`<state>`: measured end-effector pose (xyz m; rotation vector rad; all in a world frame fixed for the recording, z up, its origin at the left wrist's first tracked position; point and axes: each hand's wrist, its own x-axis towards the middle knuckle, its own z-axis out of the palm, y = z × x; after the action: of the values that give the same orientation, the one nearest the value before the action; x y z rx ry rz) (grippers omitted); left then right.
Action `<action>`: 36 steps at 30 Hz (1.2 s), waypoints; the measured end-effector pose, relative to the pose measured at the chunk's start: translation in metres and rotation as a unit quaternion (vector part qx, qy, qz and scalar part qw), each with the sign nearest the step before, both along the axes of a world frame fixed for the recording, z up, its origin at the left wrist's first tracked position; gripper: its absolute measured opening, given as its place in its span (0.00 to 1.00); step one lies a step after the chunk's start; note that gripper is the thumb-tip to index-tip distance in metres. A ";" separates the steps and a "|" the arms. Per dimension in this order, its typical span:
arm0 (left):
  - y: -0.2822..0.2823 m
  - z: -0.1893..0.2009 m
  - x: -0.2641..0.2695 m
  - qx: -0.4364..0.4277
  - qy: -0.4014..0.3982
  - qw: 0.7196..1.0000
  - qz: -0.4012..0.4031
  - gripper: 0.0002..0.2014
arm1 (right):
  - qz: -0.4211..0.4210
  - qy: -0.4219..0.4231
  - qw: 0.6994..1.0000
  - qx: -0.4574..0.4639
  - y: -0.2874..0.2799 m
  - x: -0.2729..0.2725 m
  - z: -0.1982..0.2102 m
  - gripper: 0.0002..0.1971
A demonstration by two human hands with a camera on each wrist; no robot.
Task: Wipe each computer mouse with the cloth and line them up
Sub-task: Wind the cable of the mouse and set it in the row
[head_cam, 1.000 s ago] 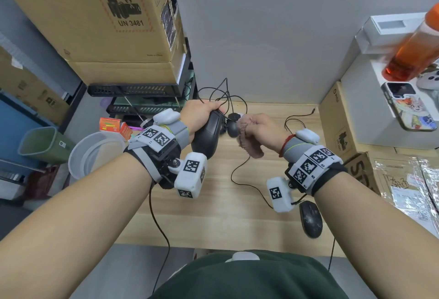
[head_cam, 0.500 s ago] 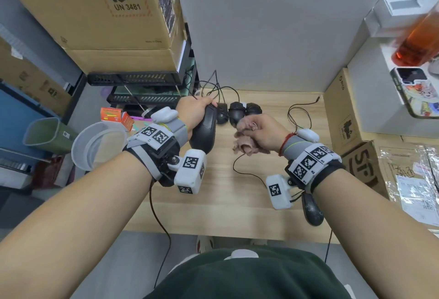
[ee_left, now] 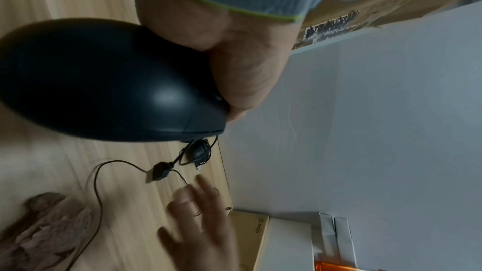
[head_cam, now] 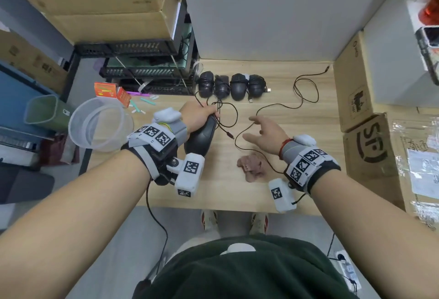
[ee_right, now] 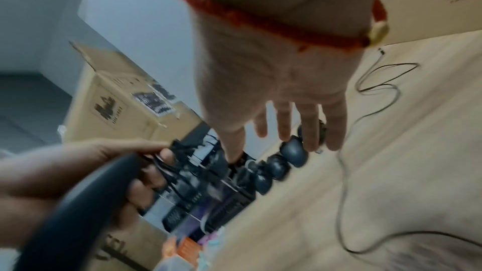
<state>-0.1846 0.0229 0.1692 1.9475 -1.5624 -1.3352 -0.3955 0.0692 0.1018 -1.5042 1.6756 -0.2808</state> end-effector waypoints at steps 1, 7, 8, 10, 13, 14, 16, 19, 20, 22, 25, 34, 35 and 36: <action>0.002 -0.002 -0.001 0.009 -0.004 1.000 -0.013 0.14 | -0.035 -0.048 0.997 -0.047 -0.004 0.005 0.006 0.30; 0.004 0.006 -0.010 0.078 -0.040 0.994 -0.063 0.41 | -0.013 -0.102 0.985 -0.140 -0.026 0.029 0.046 0.17; 0.003 0.009 -0.011 0.092 -0.031 0.993 -0.067 0.45 | -0.003 -0.092 0.985 -0.144 -0.027 0.029 0.047 0.16; 0.002 0.018 -0.012 0.110 0.000 0.992 -0.068 0.51 | 0.017 -0.091 0.985 -0.147 -0.029 0.028 0.050 0.16; 0.002 0.035 -0.015 0.100 0.018 0.992 -0.078 0.47 | 0.075 -0.085 0.979 -0.171 -0.031 0.027 0.052 0.21; 0.001 0.039 -0.016 0.100 0.015 0.992 -0.079 0.48 | 0.082 -0.070 0.979 -0.172 -0.034 0.026 0.050 0.24; -0.003 0.049 -0.016 0.092 0.010 0.993 -0.072 0.51 | 0.043 -0.033 0.983 -0.176 -0.038 0.026 0.060 0.24; -0.010 0.063 -0.014 0.047 -0.011 0.997 -0.068 0.50 | -0.138 0.019 0.976 -0.166 -0.044 0.018 0.086 0.15; -0.013 0.069 -0.013 0.030 -0.018 0.997 -0.075 0.49 | -0.181 0.027 0.968 -0.171 -0.047 0.014 0.093 0.14; -0.015 0.074 -0.011 0.020 -0.018 0.995 -0.092 0.49 | -0.213 0.006 0.955 -0.207 -0.052 0.007 0.099 0.15; -0.018 0.080 -0.009 0.020 -0.002 0.996 -0.092 0.50 | -0.151 -0.109 0.949 -0.255 -0.057 0.010 0.112 0.19; -0.029 0.096 -0.007 -0.054 0.031 0.998 0.031 0.40 | 0.041 -0.260 0.964 -0.034 -0.035 0.041 0.122 0.21; -0.030 0.097 -0.006 -0.057 0.040 0.996 0.056 0.39 | 0.040 -0.276 0.960 -0.032 -0.033 0.046 0.123 0.18; -0.031 0.097 -0.006 -0.058 0.051 0.994 0.077 0.38 | 0.047 -0.281 0.958 -0.036 -0.030 0.050 0.124 0.15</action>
<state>-0.1901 -0.0083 0.2666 1.8569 -1.3813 -1.2323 -0.3453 0.0391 0.2261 -1.3823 1.1486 -0.6564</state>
